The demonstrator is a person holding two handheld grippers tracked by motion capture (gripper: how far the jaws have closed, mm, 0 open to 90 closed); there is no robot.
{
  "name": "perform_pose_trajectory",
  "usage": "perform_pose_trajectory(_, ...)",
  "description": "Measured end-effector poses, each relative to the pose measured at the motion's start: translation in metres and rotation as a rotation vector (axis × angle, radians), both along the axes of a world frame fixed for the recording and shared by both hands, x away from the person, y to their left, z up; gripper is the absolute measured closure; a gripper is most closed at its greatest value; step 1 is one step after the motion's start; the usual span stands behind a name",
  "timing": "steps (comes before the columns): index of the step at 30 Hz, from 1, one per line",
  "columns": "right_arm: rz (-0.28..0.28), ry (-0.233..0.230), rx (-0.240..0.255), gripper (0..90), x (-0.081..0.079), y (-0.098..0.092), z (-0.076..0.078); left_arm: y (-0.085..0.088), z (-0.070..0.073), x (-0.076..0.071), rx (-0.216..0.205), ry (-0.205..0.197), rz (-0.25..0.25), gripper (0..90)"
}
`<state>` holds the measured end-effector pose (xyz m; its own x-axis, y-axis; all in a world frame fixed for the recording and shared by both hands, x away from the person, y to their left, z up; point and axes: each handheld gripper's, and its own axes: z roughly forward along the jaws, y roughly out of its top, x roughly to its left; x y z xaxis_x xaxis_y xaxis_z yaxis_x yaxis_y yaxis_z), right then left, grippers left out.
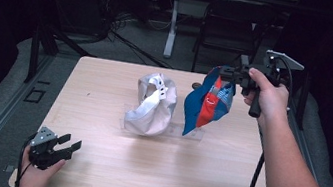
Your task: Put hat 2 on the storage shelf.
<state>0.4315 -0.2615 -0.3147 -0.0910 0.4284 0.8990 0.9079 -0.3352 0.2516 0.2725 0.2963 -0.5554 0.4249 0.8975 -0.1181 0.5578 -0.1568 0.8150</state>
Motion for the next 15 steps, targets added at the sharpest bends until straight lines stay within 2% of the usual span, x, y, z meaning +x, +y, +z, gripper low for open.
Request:
perform_pose_trajectory(9,-0.014,0.012,-0.015,77.8,0.007,0.008,-0.007,0.0,0.0,0.0,0.002,0.0,0.0,47.0)
perform_pose_trajectory(10,0.005,0.018,-0.025,77.8,0.007,0.011,-0.01,0.0,0.001,0.0,0.003,-0.001,0.0,47.0)
perform_pose_trajectory(15,0.018,0.02,-0.031,77.7,0.007,0.017,-0.014,0.0,0.001,0.0,0.003,-0.001,0.0,47.0)
